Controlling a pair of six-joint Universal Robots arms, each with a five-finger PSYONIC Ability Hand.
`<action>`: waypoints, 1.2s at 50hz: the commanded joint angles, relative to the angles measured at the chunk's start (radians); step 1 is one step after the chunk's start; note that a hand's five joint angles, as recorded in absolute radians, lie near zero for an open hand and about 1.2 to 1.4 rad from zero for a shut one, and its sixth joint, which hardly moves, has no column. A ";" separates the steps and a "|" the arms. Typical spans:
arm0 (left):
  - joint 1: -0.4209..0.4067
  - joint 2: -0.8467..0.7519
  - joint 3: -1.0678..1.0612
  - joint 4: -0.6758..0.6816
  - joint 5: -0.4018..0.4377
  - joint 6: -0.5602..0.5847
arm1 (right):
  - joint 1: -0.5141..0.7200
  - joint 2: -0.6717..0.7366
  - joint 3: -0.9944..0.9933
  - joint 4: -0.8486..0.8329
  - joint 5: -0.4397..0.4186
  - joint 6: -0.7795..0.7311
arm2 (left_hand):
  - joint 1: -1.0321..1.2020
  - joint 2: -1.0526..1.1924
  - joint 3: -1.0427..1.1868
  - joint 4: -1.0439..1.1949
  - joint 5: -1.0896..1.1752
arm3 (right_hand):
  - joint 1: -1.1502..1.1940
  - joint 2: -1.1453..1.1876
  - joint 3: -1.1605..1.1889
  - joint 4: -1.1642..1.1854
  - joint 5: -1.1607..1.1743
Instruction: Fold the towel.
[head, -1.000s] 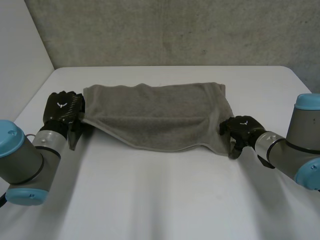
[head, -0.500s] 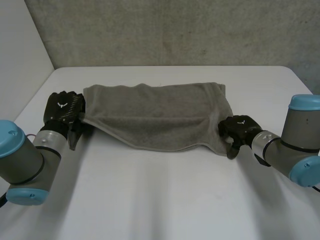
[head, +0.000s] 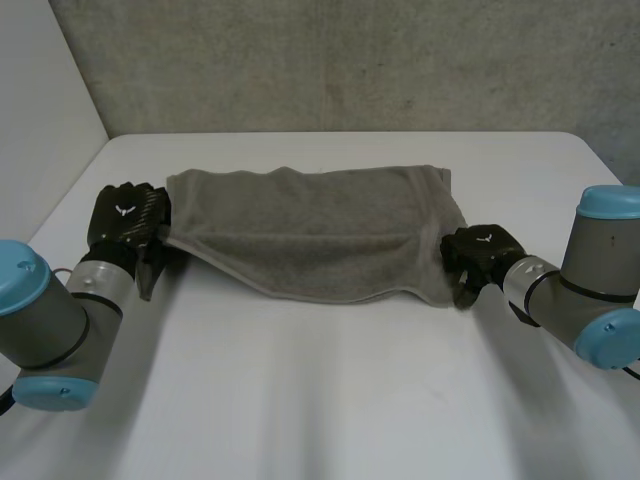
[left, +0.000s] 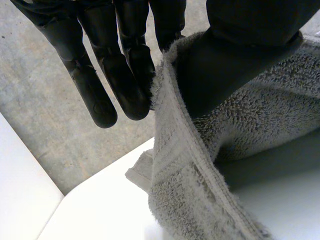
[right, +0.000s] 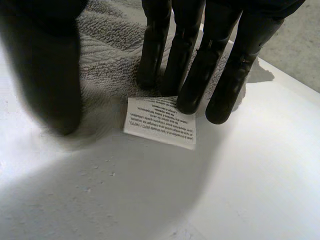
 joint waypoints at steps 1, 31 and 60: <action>-0.001 0.001 -0.001 0.000 0.000 0.000 | 0.000 -0.001 -0.006 0.000 0.000 0.000 | 0.194 0.179 0.181 0.178 0.188 | 0.007 0.022 0.022 0.020 0.212; -0.006 0.032 -0.016 -0.002 0.002 0.002 | -0.010 -0.103 0.025 0.000 -0.008 0.005 | 0.194 0.179 0.181 0.178 0.188 | 0.335 0.350 0.349 0.348 0.540; -0.056 0.296 -0.206 -0.323 0.135 0.087 | -0.311 -0.432 0.197 0.449 -0.209 -0.256 | 0.194 0.179 0.181 0.178 0.188 | 0.335 0.350 0.349 0.348 0.540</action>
